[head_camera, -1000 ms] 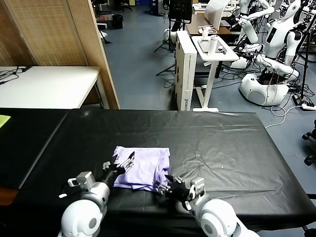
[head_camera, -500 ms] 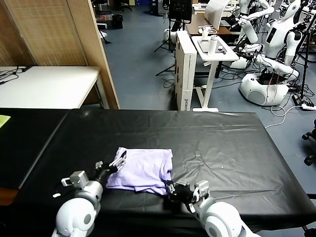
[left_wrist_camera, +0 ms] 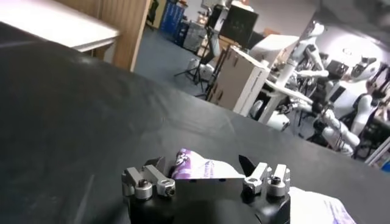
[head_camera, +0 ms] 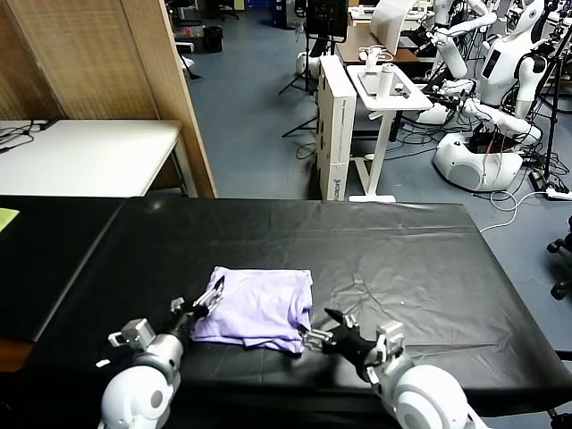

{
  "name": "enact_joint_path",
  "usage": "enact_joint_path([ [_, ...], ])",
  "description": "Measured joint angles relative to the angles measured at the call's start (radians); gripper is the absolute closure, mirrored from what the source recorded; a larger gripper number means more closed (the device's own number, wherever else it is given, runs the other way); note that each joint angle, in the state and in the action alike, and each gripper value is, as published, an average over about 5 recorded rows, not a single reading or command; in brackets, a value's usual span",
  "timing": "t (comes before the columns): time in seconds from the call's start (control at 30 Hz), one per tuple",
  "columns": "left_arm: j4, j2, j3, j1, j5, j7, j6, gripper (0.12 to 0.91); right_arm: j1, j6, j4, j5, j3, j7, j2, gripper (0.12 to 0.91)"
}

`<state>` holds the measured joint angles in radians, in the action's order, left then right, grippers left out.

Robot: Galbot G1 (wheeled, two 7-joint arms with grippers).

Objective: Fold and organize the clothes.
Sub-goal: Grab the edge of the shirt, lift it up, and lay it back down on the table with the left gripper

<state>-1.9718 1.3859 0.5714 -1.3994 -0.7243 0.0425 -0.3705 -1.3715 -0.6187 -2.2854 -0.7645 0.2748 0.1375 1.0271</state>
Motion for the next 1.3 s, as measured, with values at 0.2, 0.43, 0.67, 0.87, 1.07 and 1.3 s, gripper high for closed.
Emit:
enact_joint_path([
  [0.2, 0.041, 0.011, 0.011, 0.003, -0.064, -0.014, 0.007, 0.123, -0.03, 0.003, -0.03, -0.014, 0.046, 0.007, -0.001, 0.118],
  [0.43, 0.061, 0.02, 0.013, -0.002, -0.098, -0.027, 0.01, 0.123, -0.042, 0.004, -0.04, -0.014, 0.068, 0.01, -0.001, 0.118],
  [0.67, 0.06, 0.023, 0.017, -0.006, -0.131, -0.025, 0.009, 0.371, -0.042, 0.004, -0.035, -0.011, 0.07, 0.012, 0.004, 0.118],
  [0.87, 0.058, 0.025, 0.022, -0.006, -0.176, -0.016, 0.005, 0.747, -0.04, 0.004, -0.027, -0.006, 0.07, 0.015, 0.009, 0.118],
  [1.07, 0.043, 0.016, 0.03, -0.008, -0.146, -0.003, 0.006, 0.86, -0.04, 0.007, -0.018, -0.003, 0.078, 0.016, 0.015, 0.118],
  [1.3, 0.014, -0.057, 0.063, -0.02, -0.026, -0.007, 0.041, 0.862, -0.03, 0.015, 0.007, 0.003, 0.083, 0.02, 0.031, 0.118],
])
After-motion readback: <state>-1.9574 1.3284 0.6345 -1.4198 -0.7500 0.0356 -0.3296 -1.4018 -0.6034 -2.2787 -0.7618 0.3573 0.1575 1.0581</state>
